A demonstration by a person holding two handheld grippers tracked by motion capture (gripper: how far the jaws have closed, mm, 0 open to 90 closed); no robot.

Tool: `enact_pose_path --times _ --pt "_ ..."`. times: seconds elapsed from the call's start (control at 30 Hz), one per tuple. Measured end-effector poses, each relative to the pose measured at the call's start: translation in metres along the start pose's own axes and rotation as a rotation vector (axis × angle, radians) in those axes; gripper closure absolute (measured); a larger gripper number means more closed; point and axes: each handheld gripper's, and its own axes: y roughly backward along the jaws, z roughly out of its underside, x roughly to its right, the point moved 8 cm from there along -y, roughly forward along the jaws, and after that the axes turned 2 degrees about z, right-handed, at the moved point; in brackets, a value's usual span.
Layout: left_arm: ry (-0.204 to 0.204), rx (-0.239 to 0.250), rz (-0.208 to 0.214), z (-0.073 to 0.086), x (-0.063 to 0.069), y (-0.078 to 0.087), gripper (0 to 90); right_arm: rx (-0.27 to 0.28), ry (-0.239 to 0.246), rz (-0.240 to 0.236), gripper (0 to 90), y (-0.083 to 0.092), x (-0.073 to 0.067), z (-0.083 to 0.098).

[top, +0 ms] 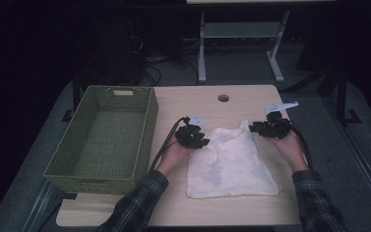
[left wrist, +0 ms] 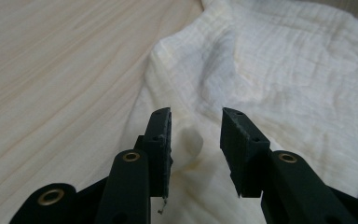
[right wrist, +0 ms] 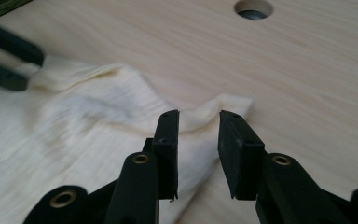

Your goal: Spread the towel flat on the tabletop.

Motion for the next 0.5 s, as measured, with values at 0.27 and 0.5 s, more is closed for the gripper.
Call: enact_pose_path --times 0.27,0.5 --pt "0.001 -0.009 -0.013 0.003 -0.005 -0.005 70.8 -0.024 -0.058 0.024 67.4 -0.03 0.033 -0.011" --pt "0.017 -0.007 -0.009 0.005 -0.008 -0.005 85.7 -0.055 -0.091 0.015 65.7 -0.052 0.04 -0.011"
